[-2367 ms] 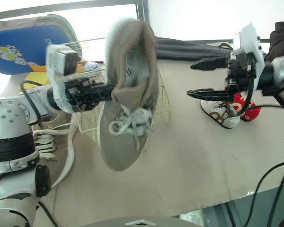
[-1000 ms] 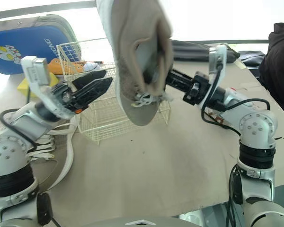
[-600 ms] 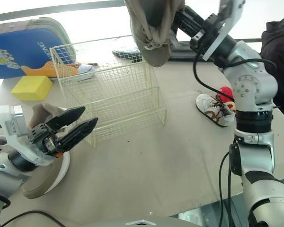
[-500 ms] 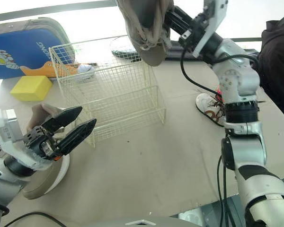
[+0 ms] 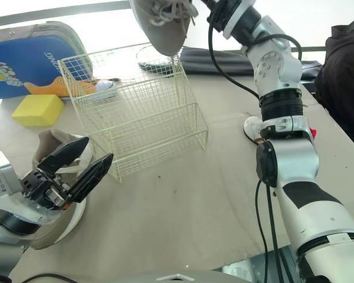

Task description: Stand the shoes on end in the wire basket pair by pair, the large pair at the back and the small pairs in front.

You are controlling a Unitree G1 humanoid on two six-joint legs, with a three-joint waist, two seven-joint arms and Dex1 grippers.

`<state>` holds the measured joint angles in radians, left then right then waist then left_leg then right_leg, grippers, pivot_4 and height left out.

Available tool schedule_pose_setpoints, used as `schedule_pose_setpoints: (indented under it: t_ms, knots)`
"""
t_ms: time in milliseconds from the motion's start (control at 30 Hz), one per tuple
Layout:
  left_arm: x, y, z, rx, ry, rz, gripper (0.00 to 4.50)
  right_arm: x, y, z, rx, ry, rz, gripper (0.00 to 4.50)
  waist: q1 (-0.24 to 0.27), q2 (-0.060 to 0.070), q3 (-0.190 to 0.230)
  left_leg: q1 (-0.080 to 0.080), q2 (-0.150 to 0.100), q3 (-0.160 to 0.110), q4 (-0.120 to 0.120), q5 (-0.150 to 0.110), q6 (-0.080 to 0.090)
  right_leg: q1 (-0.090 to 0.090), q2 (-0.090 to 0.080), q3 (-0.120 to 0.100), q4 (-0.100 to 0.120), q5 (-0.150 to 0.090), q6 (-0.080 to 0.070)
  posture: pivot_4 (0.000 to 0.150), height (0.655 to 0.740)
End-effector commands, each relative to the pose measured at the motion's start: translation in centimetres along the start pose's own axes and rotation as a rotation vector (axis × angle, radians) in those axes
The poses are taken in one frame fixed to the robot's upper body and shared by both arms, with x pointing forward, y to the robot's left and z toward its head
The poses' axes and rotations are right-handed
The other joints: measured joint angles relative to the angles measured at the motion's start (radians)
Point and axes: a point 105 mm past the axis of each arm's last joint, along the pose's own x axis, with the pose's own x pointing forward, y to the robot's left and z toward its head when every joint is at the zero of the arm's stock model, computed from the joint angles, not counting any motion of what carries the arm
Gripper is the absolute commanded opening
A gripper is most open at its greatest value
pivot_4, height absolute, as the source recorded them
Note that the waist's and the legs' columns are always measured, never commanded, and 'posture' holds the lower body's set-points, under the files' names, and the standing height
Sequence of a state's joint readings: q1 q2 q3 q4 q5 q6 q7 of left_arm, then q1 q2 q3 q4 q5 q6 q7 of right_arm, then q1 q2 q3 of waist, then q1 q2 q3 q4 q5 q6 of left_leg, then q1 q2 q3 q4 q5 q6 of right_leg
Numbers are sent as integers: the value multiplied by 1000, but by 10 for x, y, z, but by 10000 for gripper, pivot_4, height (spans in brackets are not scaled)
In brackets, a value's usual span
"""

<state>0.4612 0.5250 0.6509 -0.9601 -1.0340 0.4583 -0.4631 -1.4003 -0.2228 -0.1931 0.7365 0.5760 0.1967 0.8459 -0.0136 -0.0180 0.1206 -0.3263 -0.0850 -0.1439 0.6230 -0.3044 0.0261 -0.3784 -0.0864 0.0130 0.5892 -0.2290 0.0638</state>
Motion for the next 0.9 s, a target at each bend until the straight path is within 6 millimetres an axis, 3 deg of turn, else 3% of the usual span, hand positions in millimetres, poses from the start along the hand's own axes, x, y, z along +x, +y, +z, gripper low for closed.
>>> schedule_pose_setpoints:
  t_ms: [33,267,467,633,900]
  knots:
    - [3,-3,9,32,-48,-11,44904,12,5,2,-23,-52,22,0,-2,0,0,1,0,1,-1,0,0,0,0,0,0,0,0,1500,7400]
    - [6,-1,9,32,-65,-10,44904,19,8,-29,-21,-25,22,0,-4,0,0,0,0,2,-4,0,0,-3,1,1,1,2,3,1500,7400]
    - [8,-1,7,31,-73,-12,44904,0,1,-78,-48,149,1,0,-2,0,0,1,0,1,-4,0,0,-2,1,1,1,3,1,1500,7400]
    - [8,1,5,32,-74,-12,44904,-14,3,-113,56,308,7,0,0,0,-1,1,0,2,-4,0,0,-2,1,1,1,3,1,1500,7400]
    - [10,2,2,33,-74,-22,44904,-12,-6,-119,106,376,-101,0,2,0,-1,1,-1,0,-4,0,0,-1,1,1,1,3,1,1500,7400]
